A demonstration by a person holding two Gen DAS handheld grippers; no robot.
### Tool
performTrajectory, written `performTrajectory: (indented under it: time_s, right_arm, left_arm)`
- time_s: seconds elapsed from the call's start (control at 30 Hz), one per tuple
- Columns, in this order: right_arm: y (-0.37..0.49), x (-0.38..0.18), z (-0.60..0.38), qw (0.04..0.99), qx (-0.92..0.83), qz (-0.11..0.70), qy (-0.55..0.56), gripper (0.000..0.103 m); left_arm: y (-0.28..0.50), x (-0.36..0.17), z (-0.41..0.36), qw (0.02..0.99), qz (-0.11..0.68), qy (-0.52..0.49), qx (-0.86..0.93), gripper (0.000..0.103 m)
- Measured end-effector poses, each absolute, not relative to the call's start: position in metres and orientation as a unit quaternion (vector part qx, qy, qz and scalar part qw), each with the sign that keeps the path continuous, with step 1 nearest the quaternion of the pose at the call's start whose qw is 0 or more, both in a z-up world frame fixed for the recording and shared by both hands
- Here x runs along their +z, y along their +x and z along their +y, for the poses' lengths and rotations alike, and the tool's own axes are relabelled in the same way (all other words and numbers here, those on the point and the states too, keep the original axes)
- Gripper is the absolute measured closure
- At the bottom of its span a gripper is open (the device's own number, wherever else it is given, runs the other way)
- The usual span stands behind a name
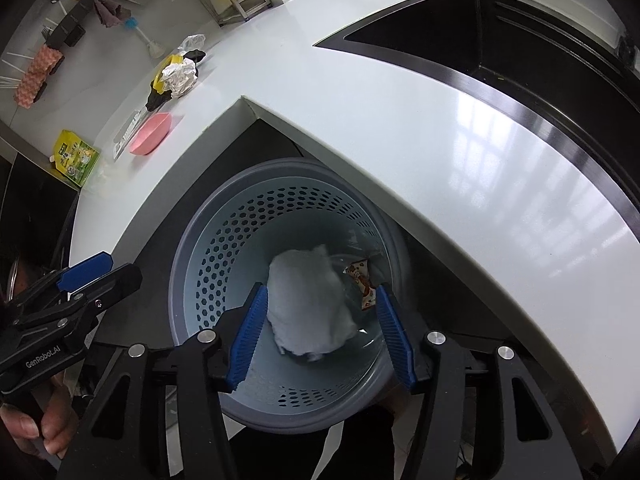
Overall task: Collect trash
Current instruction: 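Open both tools to drop tissue and wrapper into the basket, then move both tools up from the basket toward the pink leaf dish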
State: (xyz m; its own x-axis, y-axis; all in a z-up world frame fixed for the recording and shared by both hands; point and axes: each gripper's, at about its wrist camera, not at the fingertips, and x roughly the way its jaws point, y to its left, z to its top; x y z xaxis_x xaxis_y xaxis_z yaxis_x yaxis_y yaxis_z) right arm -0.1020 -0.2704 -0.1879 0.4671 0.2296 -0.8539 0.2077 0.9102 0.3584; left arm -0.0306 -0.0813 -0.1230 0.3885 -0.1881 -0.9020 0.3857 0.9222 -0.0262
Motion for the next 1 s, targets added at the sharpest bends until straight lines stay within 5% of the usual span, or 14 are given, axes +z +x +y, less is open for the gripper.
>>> performTrajectory:
  time_s: [1.0]
  right_arm:
    - [-0.012,-0.117,-0.185,0.851,0.137,0.484,0.15,0.042]
  left_arm:
    - [-0.02,-0.014,0.027,0.891,0.449,0.037,-0.055,0.026]
